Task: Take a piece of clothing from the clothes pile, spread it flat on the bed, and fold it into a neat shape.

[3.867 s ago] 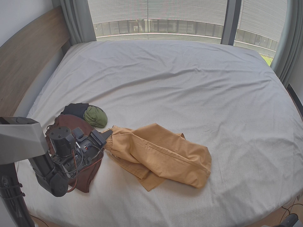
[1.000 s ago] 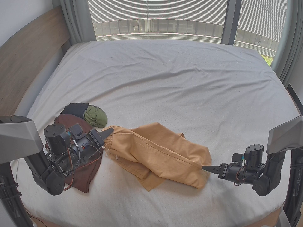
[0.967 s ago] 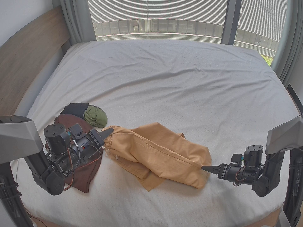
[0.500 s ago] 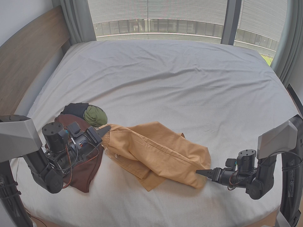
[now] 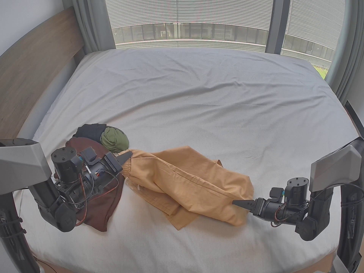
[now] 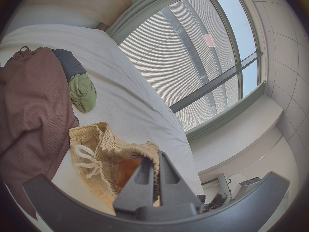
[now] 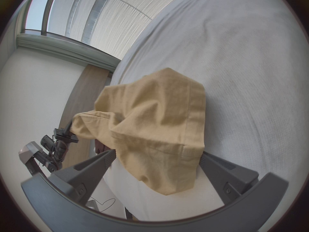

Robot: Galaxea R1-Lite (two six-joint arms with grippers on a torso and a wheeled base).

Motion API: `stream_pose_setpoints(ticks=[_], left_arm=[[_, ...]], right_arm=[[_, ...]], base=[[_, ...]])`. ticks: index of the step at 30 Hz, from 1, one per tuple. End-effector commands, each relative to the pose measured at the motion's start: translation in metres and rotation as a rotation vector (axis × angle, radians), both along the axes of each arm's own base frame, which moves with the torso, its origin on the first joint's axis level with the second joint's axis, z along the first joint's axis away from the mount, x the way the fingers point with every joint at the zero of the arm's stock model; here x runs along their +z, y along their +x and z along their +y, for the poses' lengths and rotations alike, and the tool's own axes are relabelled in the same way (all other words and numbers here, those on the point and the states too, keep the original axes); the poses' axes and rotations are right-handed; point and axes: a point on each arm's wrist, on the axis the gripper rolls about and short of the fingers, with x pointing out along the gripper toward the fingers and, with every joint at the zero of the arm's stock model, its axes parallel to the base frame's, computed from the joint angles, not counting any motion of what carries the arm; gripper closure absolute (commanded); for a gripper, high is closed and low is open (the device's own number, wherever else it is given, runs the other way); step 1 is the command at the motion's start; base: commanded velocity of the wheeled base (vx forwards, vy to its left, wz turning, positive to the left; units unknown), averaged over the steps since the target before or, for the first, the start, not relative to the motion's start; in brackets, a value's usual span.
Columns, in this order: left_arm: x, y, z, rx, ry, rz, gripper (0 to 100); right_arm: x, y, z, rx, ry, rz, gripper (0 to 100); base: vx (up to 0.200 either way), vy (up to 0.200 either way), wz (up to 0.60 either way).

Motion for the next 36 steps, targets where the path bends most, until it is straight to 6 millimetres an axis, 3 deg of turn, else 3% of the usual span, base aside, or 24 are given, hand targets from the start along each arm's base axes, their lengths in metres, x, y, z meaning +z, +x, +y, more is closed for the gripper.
stream_pose_setpoints(ticks=[1, 5, 10, 16, 27, 36], left_arm=[[-0.006, 0.005, 0.002, 0.01, 0.003, 0.012, 100], [-0.009, 0.006, 0.002, 0.011, 0.007, 0.02, 100], [-0.009, 0.007, 0.002, 0.013, 0.005, 0.02, 100], [-0.012, 0.01, 0.002, 0.033, 0.008, 0.024, 100], [-0.012, 0.009, 0.001, 0.028, 0.008, 0.024, 100], [-0.012, 0.009, 0.001, 0.026, 0.008, 0.024, 100]], right_arm=[[0.039, -0.008, 0.001, 0.018, 0.046, -0.096, 0], [0.057, -0.013, 0.0, 0.03, 0.09, -0.125, 0], [0.061, -0.015, -0.001, 0.039, 0.097, -0.135, 0], [0.055, -0.021, -0.002, 0.099, 0.108, -0.096, 0], [0.029, -0.014, 0.011, 0.143, 0.075, -0.05, 0], [0.029, -0.01, 0.019, 0.17, 0.075, -0.074, 0]], base=[[0.0, 0.0, 0.0], [0.0, 0.0, 0.0], [0.0, 0.0, 0.0], [0.0, 0.0, 0.0], [0.0, 0.0, 0.0], [0.0, 0.0, 0.0]])
